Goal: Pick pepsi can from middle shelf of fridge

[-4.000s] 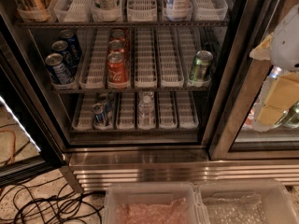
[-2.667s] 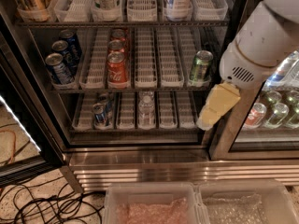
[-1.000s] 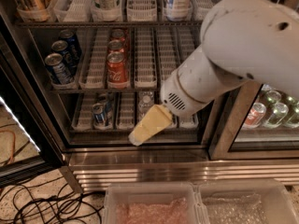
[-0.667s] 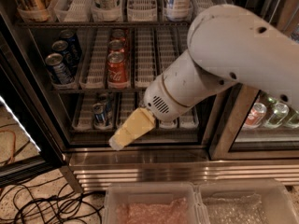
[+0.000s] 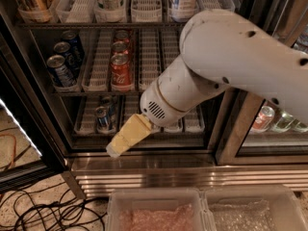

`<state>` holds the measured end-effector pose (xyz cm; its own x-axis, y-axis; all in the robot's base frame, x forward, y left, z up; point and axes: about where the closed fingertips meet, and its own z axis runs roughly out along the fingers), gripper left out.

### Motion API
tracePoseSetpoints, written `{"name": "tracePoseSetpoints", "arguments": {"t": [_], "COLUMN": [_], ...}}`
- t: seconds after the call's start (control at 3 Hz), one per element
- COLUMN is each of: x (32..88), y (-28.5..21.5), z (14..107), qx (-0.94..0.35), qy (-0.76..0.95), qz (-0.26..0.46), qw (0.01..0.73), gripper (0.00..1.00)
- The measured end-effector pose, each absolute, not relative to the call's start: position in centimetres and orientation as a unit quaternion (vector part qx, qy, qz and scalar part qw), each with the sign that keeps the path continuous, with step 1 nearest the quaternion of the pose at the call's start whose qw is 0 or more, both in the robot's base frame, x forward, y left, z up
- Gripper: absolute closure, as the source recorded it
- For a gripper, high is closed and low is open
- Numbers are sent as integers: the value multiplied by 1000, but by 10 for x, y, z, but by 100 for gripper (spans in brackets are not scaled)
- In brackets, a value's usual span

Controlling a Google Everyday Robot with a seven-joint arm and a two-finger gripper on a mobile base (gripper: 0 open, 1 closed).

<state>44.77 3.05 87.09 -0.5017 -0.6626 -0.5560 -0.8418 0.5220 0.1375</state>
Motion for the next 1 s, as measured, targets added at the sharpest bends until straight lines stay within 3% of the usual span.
{"name": "tracePoseSetpoints", "arguments": {"t": [0.67,1.0], "x": [523,524], "y": [81,87], "z": [818,818], "qx": [-363,-329], "qy": [875,887], "qz": [214,224], "qw": [239,233], "gripper": [0,0]}}
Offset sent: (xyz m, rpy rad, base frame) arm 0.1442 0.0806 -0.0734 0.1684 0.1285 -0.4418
